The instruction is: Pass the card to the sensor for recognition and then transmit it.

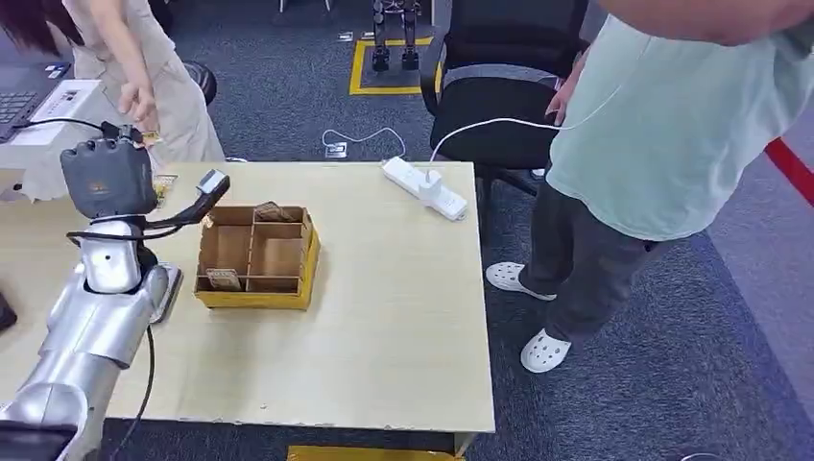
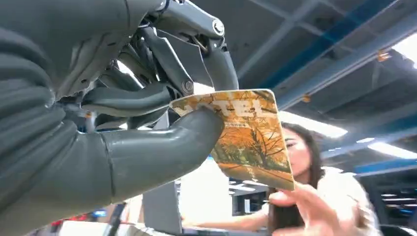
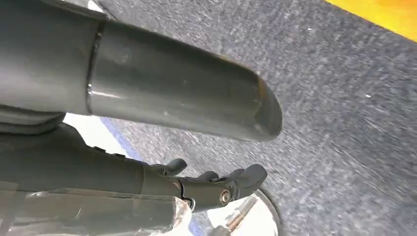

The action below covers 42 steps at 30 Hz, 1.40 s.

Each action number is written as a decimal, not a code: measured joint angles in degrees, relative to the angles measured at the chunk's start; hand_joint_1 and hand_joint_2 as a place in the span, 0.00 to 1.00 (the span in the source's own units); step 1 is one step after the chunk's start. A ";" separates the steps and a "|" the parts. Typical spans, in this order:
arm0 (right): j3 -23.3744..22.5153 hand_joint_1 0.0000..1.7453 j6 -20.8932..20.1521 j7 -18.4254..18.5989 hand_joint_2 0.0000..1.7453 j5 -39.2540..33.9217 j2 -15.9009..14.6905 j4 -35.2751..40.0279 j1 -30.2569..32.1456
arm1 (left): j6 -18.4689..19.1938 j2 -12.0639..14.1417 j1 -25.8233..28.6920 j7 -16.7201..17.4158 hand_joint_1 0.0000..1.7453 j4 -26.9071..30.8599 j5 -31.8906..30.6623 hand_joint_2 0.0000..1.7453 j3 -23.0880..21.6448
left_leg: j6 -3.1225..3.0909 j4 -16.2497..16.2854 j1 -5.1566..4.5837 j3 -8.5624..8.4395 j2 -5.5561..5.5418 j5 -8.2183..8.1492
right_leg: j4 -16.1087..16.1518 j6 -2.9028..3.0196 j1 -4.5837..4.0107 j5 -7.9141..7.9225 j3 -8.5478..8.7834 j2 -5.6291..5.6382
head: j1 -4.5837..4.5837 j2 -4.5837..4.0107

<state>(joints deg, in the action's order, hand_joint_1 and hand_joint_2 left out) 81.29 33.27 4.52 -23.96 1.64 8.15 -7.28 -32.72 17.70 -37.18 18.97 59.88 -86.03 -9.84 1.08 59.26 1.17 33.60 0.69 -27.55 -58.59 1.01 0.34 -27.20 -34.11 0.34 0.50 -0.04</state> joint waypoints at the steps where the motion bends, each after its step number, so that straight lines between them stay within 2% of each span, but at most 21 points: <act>1: 0.11 0.00 -0.15 0.13 0.00 0.02 0.09 0.02 -0.16 | 0.02 -0.15 -1.08 -0.02 1.00 -1.31 -0.02 1.00 0.09 | -0.03 0.00 0.00 0.00 0.00 0.02 | 0.00 0.00 0.00 0.00 0.01 -0.01 | 0.02 0.00; 4: 0.33 0.00 -0.59 0.28 0.00 0.26 0.22 0.04 -0.24 | 0.18 -0.52 -3.23 -0.07 0.98 -4.73 -0.02 1.00 0.37 | -0.02 0.00 0.00 0.01 0.00 0.03 | -0.01 0.00 0.00 0.00 0.00 0.01 | 0.00 0.00; 12: 0.41 0.00 -0.57 0.26 0.00 0.15 0.31 0.07 -0.23 | 0.44 -1.66 -6.72 -0.15 1.00 -10.59 -0.04 1.00 0.37 | -0.03 0.00 0.00 0.03 0.01 0.02 | 0.00 0.00 0.00 0.00 -0.03 0.02 | -0.06 0.00; 14: 0.48 0.00 -0.57 0.24 0.00 0.17 0.31 0.07 -0.30 | 0.48 -1.86 -8.03 -0.15 0.98 -11.78 -0.09 1.00 0.37 | -0.03 0.01 0.00 0.03 0.01 0.02 | 0.00 0.00 0.00 0.00 -0.02 0.01 | -0.04 0.00; 16: 0.57 0.00 -0.57 0.24 0.00 0.24 0.31 0.07 -0.36 | 0.57 -2.03 -9.29 -0.20 0.90 -12.67 -0.11 1.00 0.37 | -0.03 0.01 0.00 0.03 0.00 0.02 | 0.00 0.00 0.00 0.00 -0.02 0.01 | -0.04 0.00; 17: 0.61 0.00 -0.57 0.24 0.00 0.28 0.31 0.07 -0.37 | 0.63 -2.10 -9.68 -0.24 0.72 -12.93 -0.13 1.00 0.37 | -0.03 0.00 -0.01 0.03 0.00 0.02 | 0.00 0.00 0.00 0.00 -0.02 0.01 | -0.04 0.00; 18: 0.66 0.00 -0.57 0.24 0.00 0.31 0.31 0.07 -0.37 | 0.66 -2.14 -10.05 -0.46 0.00 -13.22 -0.13 1.00 0.37 | -0.03 0.00 -0.01 0.03 0.01 0.02 | 0.00 0.00 0.00 0.00 -0.02 0.02 | -0.04 0.00; 29: 1.05 0.00 -0.79 0.24 0.00 -0.04 0.42 0.09 -0.31 | 0.11 -2.64 -10.74 -1.75 0.00 -15.38 0.64 1.00 0.37 | -0.03 0.00 -0.01 0.05 0.01 0.01 | 0.00 -0.01 0.01 0.00 -0.02 0.02 | -0.07 0.00; 34: 1.20 0.00 -0.57 0.24 0.00 -0.22 0.39 0.07 -0.08 | -0.57 -1.81 -10.45 -3.19 0.00 -15.38 3.89 1.00 1.07 | -0.03 0.00 -0.01 0.04 0.02 0.02 | -0.02 0.00 0.01 0.00 0.00 0.04 | -0.04 0.00; 40: 1.18 0.00 -0.18 -0.52 0.00 -1.11 0.26 0.04 0.94 | -1.31 -0.31 -8.29 -10.48 0.00 -13.29 17.55 1.00 4.78 | -0.03 0.00 0.00 0.06 -0.01 0.02 | -0.02 0.00 0.00 -0.01 -0.05 0.01 | -0.04 0.00; 42: 1.18 0.00 0.37 -1.07 0.00 -1.71 0.20 0.02 1.33 | 0.27 -0.31 -7.48 -14.37 0.00 -12.08 25.16 1.00 5.93 | -0.03 0.00 0.00 0.07 -0.01 0.02 | -0.01 0.00 0.00 -0.02 -0.05 0.01 | -0.04 0.00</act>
<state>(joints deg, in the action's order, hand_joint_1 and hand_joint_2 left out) 82.47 33.64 3.45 -25.66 1.84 8.17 -5.95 -32.45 17.40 -44.65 4.60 47.80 -60.87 -3.91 1.05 59.25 1.17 33.67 0.67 -27.53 -58.61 1.01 0.34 -27.22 -34.16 0.35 0.46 -0.04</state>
